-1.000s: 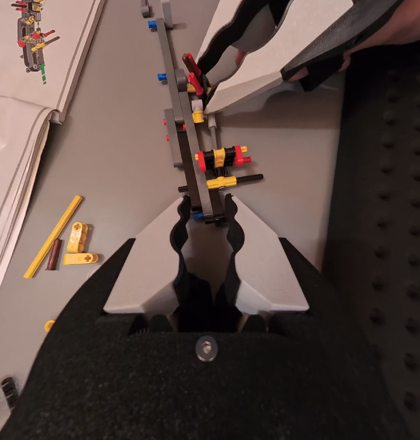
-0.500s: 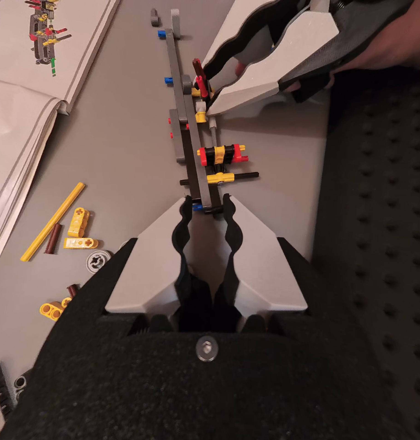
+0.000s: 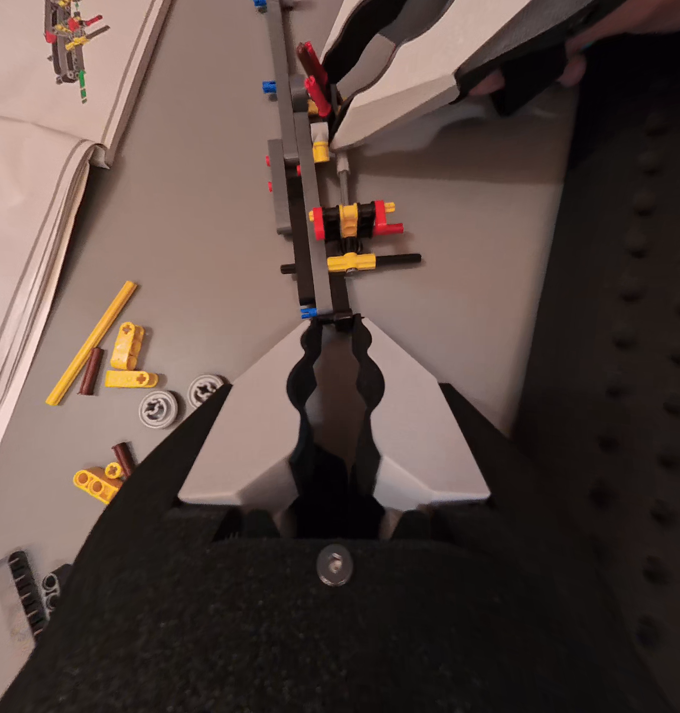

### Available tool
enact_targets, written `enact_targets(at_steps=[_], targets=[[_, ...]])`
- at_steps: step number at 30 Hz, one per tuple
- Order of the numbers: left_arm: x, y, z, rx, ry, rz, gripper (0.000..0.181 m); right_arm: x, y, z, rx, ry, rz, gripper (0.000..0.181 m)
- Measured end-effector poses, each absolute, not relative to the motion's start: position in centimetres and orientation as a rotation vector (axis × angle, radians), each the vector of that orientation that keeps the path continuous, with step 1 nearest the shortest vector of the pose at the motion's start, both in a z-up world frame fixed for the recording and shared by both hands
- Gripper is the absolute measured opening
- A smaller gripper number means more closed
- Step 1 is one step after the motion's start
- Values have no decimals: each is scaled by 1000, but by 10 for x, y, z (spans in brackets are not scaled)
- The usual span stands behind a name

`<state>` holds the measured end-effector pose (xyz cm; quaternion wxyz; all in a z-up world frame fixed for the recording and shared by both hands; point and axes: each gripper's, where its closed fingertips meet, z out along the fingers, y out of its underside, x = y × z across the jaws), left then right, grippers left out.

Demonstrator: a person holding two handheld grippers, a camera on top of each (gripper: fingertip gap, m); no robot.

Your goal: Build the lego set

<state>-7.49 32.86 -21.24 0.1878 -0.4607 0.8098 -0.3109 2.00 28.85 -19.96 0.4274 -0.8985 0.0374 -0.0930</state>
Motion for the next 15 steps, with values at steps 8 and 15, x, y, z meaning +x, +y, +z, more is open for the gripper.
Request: enact_targets(at_steps=[8,15], targets=[[-73,329,-213,-1300,2268,-879,13,16,288,-199,-2259,63,-249,24],[-72,329,-213,-1318,2251,-893,13,15,289,-202,-2269,85,-209,25]])
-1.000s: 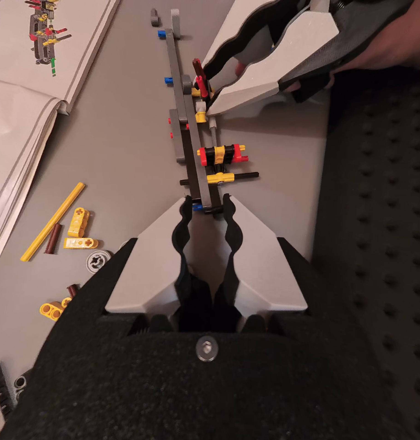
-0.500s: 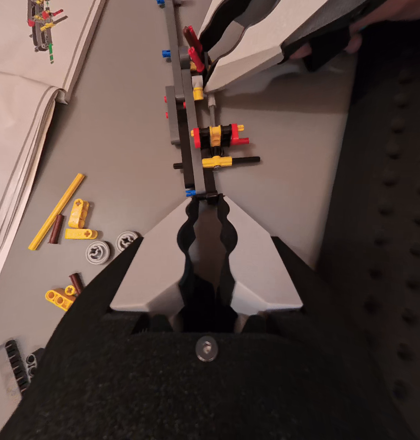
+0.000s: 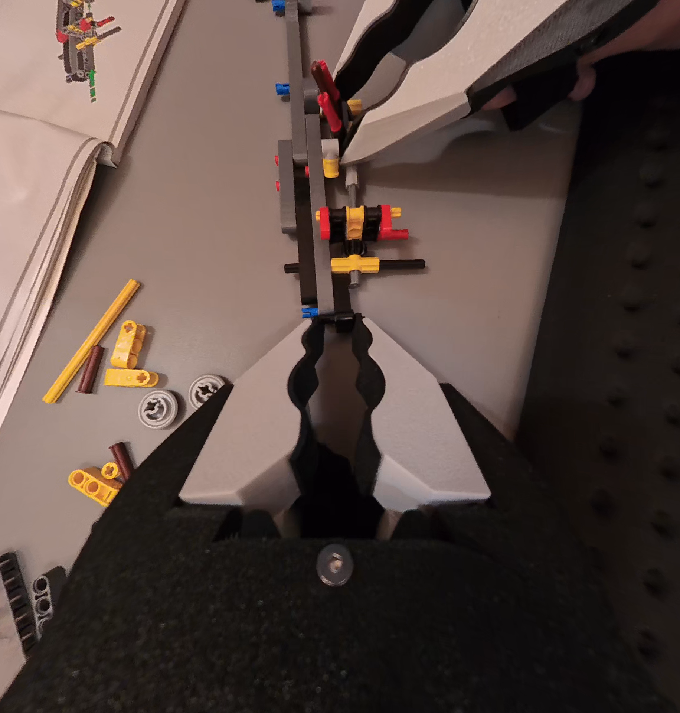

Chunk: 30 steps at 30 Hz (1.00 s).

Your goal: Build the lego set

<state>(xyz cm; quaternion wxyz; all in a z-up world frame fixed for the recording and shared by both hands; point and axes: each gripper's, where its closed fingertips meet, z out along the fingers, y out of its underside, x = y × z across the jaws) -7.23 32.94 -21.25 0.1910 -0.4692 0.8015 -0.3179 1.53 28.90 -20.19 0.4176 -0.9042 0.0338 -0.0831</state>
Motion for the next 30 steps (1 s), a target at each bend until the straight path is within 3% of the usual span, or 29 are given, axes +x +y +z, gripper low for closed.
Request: enact_targets(at_steps=[3,5,6,17,30], targets=[[-71,329,-213,-1336,2236,-916,13,19,290,-200,-2234,129,-155,25],[-71,329,-213,-1340,2232,-919,13,23,289,-194,-2206,137,-212,50],[-71,329,-213,-1340,2230,-915,13,27,287,-191,-2196,141,-265,53],[-71,328,-212,-1340,2230,-916,13,14,275,-191,-2304,1,-408,24],[-70,327,-212,-1330,2226,-893,13,3,252,-210,-2439,77,-192,32]])
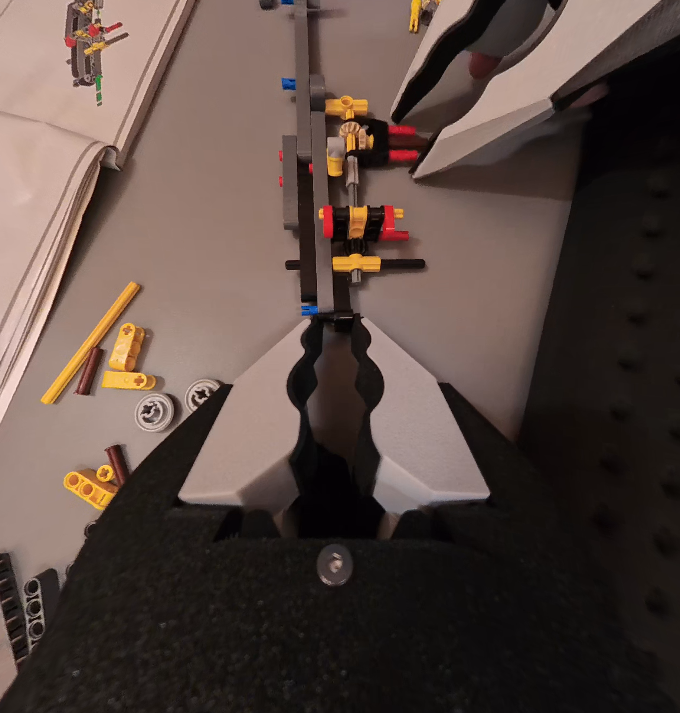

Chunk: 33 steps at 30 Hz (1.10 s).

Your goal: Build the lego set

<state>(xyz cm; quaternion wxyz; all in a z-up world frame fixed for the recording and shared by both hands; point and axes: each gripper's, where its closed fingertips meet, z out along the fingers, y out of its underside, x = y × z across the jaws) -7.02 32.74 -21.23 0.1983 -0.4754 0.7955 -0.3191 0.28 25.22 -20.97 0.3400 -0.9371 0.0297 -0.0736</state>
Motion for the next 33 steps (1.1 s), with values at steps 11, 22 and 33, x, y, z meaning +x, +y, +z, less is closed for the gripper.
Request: enact_targets(at_steps=[11,22,33], targets=[[-71,332,-212,-1339,2215,-853,13,-6,259,-200,-2388,260,89,34],[-72,331,-212,-1327,2223,-852,13,0,267,-200,-2363,169,23,34],[-73,338,-211,-1354,2211,-847,13,68,269,-158,-2013,257,-227,29]])
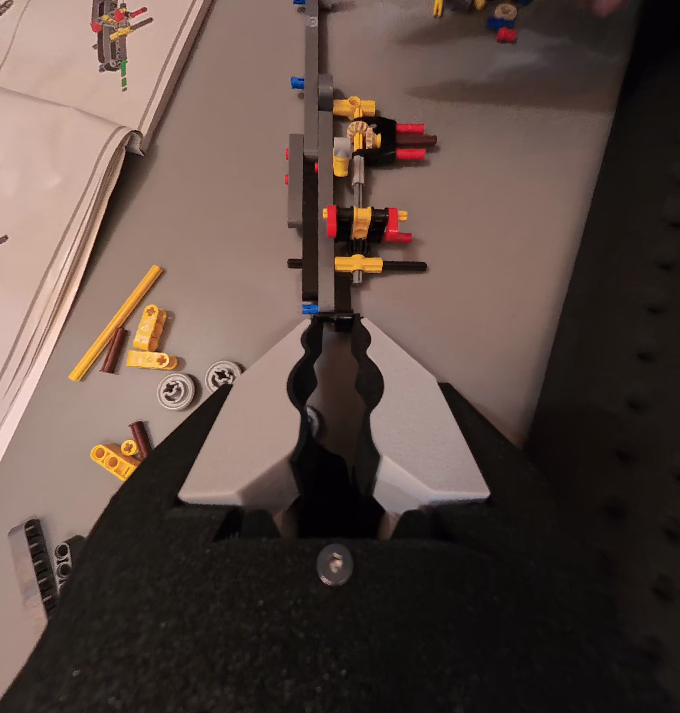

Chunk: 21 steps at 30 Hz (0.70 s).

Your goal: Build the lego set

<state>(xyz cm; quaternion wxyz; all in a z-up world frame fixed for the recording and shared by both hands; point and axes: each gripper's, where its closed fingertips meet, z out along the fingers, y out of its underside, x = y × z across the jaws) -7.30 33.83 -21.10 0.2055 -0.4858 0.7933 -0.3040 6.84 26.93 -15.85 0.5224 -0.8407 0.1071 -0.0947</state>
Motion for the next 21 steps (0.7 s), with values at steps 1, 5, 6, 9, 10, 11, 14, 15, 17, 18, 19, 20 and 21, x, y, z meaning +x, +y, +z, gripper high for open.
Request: enact_targets(at_steps=[1,5,6,9,10,11,14,15,17,18,19,20,21], targets=[[-73,338,-211,-1348,2213,-842,13,72,268,-153,-1985,260,-252,27],[-72,337,-211,-1343,2218,-847,13,74,267,-153,-1974,291,-213,22],[-72,336,-211,-1344,2218,-850,13,74,267,-156,-1982,296,-200,22],[-72,336,-212,-1349,2220,-859,13,74,267,-157,-1984,299,-198,22],[-72,336,-212,-1350,2221,-860,13,75,267,-157,-1985,301,-198,22],[-71,336,-212,-1351,2221,-863,13,75,267,-158,-1988,302,-197,21],[-71,336,-212,-1358,2223,-872,13,74,268,-161,-2006,298,-191,21],[-71,336,-212,-1360,2221,-876,13,74,268,-160,-2004,295,-197,21],[-71,335,-210,-1353,2222,-894,13,74,268,-161,-2008,298,-203,20],[-71,335,-208,-1348,2214,-898,13,75,267,-162,-2014,303,-199,20],[-70,336,-207,-1349,2207,-904,12,75,267,-163,-2016,307,-193,20],[-70,336,-206,-1355,2207,-916,13,75,267,-163,-2018,312,-182,19],[-70,335,-205,-1362,2207,-928,12,74,267,-164,-2021,316,-169,19]])
